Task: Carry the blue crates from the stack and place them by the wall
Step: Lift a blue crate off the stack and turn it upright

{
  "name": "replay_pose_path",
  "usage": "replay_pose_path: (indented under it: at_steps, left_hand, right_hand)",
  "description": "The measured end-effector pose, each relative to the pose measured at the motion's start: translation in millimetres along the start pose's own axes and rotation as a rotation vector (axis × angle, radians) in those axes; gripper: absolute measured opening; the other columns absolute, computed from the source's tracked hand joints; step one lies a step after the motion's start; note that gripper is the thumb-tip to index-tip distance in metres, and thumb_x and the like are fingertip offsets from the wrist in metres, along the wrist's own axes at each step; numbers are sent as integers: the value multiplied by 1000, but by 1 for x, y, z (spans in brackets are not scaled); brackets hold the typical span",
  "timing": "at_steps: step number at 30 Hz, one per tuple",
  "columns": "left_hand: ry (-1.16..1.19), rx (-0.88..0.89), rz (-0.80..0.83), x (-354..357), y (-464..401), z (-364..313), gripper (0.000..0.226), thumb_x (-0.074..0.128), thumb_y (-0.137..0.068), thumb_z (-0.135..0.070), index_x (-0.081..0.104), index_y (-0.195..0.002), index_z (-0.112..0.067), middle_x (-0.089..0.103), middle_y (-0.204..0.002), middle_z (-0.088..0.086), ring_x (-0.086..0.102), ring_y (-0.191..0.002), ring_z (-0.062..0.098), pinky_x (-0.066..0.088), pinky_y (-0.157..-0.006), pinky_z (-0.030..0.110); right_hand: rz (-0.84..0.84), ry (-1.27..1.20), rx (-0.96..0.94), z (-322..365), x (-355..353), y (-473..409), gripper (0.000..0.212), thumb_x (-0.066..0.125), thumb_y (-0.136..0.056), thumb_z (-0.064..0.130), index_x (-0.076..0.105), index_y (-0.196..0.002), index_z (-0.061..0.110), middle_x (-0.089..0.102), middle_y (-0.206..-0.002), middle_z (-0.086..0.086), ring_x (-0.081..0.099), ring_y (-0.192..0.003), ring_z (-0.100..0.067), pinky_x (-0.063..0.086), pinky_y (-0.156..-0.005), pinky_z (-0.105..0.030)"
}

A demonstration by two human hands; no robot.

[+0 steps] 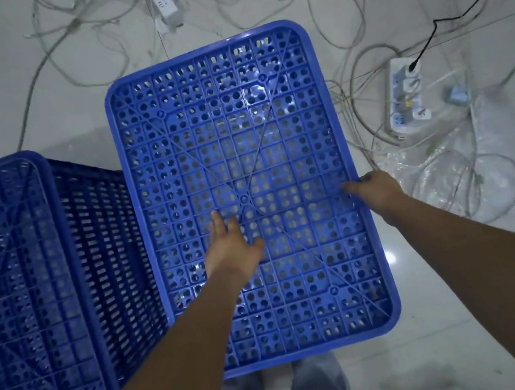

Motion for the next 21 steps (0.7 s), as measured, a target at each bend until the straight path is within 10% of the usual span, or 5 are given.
replay_pose_path:
  at_steps: [5,9,14,17,21]
  left_hand:
    - [187,-57,-26,-23,6,10,68,45,-94,-48,22,-151,-19,-8,-163,1,39,-138,26,54,-68,36]
    - [343,-53,-11,-33,7,19,66,46,-95,-44,19,-151,-21,-7,-163,-4,48,-128,33,41,-55,26]
    - [397,-45,62,-50,18,17,64,45,-96,-41,20,-151,-21,11,-161,1,35,-136,27,43,-98,41]
    - [486,33,0,-71,37,-3,64,48,-90,-49,29,-146,-25,39,-148,5,56,-111,29,51,-87,42]
    - [626,127,78,-79,71,-45,80,46,-93,-53,6,-155,-21,9,-163,-2,22,-147,22,28,-116,41]
  right_hand:
    - [-45,20,-82,11,-4,18,36,68,-84,36,46,-66,13,50,-68,-5,50,-75,-24,40,-58,-31]
    - [-119,47,-153,26,-10,40,43,68,-83,39,40,-66,11,46,-66,-7,43,-62,-21,30,-53,-30]
    - [-222,11,-252,50,-20,77,40,71,-81,29,39,-66,10,41,-60,-3,39,-54,-17,30,-50,-28]
    - [-240,17,-315,67,-17,102,43,71,-81,26,35,-63,12,35,-55,-1,34,-50,-15,27,-48,-27]
    - [-227,86,-355,94,-2,141,49,70,-83,30,29,-59,19,35,-54,0,33,-48,-14,27,-46,-27]
Point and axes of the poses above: each hand's wrist, its own y-axis away from the middle knuckle, its own x-axis out of the palm, z = x × y, the point moved 8 cm from there along -y, towards the middle knuckle
